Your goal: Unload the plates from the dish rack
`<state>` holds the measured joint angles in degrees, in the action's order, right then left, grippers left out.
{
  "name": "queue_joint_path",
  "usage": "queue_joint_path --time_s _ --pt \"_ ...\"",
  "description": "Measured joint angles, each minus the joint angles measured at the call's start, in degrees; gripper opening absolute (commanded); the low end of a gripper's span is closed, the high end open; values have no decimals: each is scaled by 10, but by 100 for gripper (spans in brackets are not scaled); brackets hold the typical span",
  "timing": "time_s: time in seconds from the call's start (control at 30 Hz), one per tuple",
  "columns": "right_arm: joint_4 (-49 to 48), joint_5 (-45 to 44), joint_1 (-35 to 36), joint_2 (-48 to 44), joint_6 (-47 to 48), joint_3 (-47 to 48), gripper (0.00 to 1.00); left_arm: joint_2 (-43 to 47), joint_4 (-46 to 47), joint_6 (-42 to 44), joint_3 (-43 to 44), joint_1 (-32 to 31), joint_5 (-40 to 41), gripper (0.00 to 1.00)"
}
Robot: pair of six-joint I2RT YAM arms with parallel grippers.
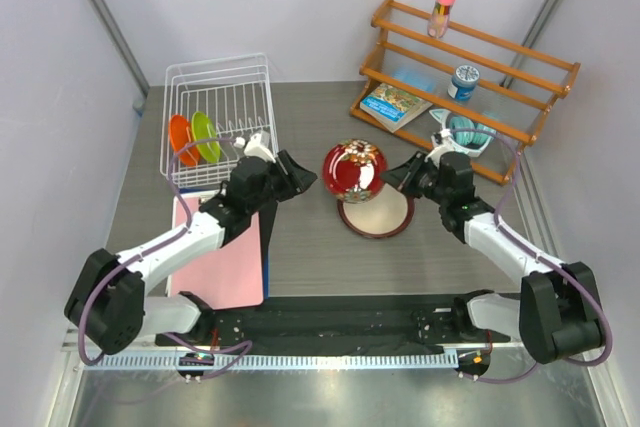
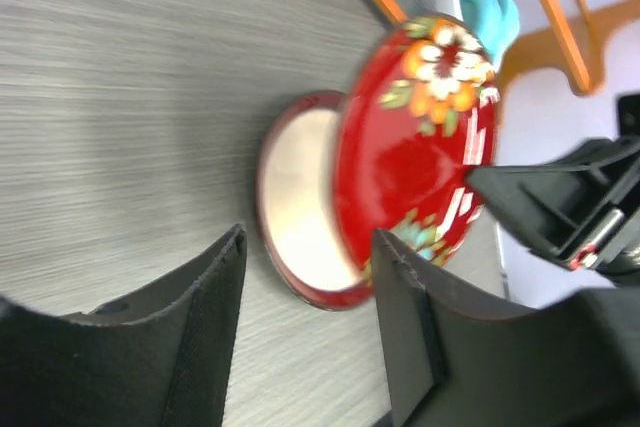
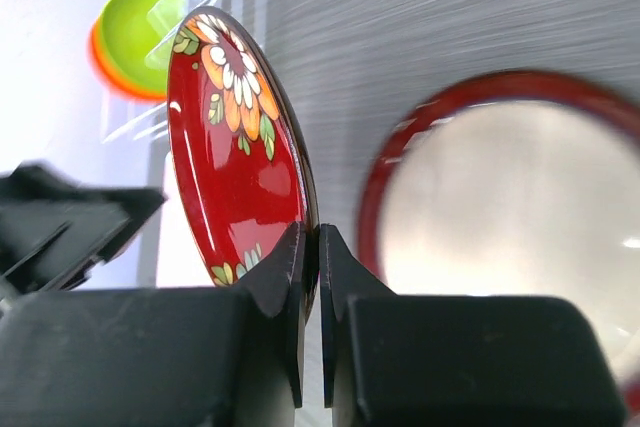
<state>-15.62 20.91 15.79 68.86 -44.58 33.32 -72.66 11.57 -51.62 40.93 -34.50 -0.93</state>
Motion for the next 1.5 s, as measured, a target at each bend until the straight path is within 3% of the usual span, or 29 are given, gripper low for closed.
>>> queue_joint_path --time_s 0.27,0.43,0.57,0.73,1.0,1.17,1.27,1.4,1.5 --pt "90 -9 -89 -26 33 -6 1 54 -104 72 29 0 113 58" --pt "125 -9 -95 -15 40 -8 1 100 -171 125 51 0 214 67" --pt "157 -15 -96 3 45 -9 1 141 -221 156 51 0 298 82" --pt "178 -23 -98 33 54 -9 1 191 -259 178 51 0 369 93" --pt "161 -21 -100 75 52 -11 1 235 -274 198 49 0 420 96" --pt "142 -12 -101 93 48 -11 30 237 -282 206 47 0 428 97" --pt "149 -16 -101 93 47 -11 34 237 -282 209 47 0 432 99" --pt "179 -31 -101 73 47 -11 68 232 -282 219 47 0 444 99" --pt "193 -40 -101 43 51 -11 72 220 -282 223 47 0 457 100"
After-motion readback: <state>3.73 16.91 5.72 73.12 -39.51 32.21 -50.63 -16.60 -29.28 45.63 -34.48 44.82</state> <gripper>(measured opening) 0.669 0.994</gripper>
